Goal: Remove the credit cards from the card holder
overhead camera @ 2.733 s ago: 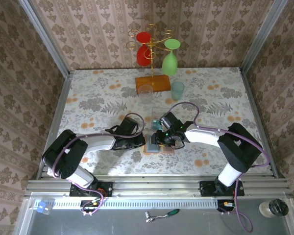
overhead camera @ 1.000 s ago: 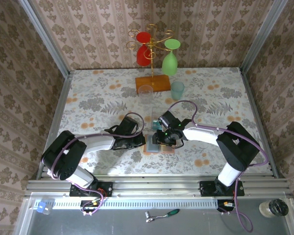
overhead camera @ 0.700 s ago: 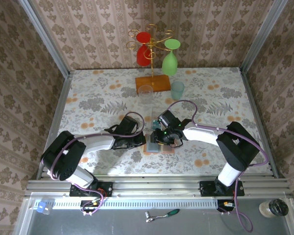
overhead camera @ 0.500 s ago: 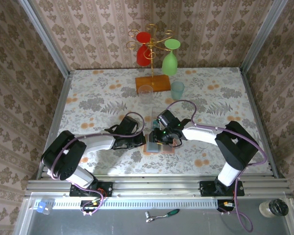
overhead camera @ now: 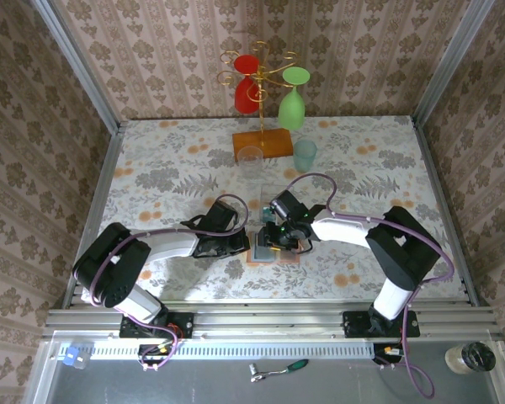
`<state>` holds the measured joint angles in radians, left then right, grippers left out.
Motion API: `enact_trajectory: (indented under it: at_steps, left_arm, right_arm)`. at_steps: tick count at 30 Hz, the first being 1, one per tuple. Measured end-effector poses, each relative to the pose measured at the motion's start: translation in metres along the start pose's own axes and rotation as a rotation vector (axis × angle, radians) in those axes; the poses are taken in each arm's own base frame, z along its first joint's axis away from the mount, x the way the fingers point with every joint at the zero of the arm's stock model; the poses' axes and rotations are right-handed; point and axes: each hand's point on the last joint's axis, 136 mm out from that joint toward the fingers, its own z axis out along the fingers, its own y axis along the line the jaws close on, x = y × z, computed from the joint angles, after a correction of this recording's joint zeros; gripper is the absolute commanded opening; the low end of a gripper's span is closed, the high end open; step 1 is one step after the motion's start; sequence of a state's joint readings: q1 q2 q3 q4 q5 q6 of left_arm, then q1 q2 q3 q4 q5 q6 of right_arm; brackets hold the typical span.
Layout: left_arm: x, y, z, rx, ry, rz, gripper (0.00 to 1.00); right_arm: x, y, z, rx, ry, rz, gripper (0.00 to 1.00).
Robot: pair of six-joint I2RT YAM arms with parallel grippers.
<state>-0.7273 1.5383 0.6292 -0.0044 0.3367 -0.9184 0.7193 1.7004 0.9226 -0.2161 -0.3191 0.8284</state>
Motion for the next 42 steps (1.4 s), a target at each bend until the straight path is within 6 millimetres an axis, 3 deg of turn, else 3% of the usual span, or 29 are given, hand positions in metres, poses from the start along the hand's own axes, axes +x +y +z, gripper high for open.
enact_trajectory:
  at_steps: [24,42]
  left_arm:
    - [0.0,0.002,-0.002,-0.016,0.015,0.008,0.03]
    - [-0.001,0.001,-0.001,-0.023,0.021,0.014,0.03]
  right_arm:
    - [0.002,-0.011,-0.004,0.055,-0.008,-0.007,0.39]
    - [-0.002,0.007,-0.006,-0.025,-0.013,-0.022,0.39]
